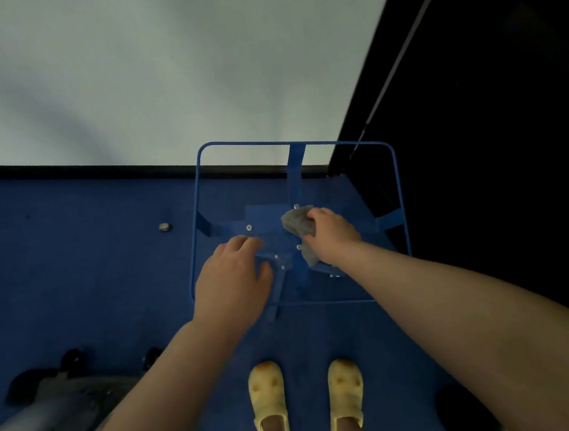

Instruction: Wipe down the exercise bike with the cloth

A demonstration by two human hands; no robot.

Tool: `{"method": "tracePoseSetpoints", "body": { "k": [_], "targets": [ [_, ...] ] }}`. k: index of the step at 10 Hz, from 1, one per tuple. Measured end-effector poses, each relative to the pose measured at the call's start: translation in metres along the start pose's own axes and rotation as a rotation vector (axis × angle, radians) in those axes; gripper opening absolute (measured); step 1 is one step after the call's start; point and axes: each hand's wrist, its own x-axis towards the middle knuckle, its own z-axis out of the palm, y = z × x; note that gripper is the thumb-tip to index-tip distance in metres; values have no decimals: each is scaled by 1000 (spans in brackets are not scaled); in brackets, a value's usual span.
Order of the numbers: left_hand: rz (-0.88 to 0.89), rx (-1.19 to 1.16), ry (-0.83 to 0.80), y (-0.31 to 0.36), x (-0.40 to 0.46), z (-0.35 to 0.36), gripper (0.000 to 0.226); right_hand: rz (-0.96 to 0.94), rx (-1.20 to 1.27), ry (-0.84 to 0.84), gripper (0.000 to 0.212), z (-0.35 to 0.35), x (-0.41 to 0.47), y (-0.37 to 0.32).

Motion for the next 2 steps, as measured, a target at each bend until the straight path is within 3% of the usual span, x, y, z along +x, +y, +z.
{"method": "tracePoseSetpoints", "body": {
  "k": [2],
  "targets": [
    [-12,55,2,16,4,-41,36,-111,-101,105,47,-71,-40,-10]
  ]
}}
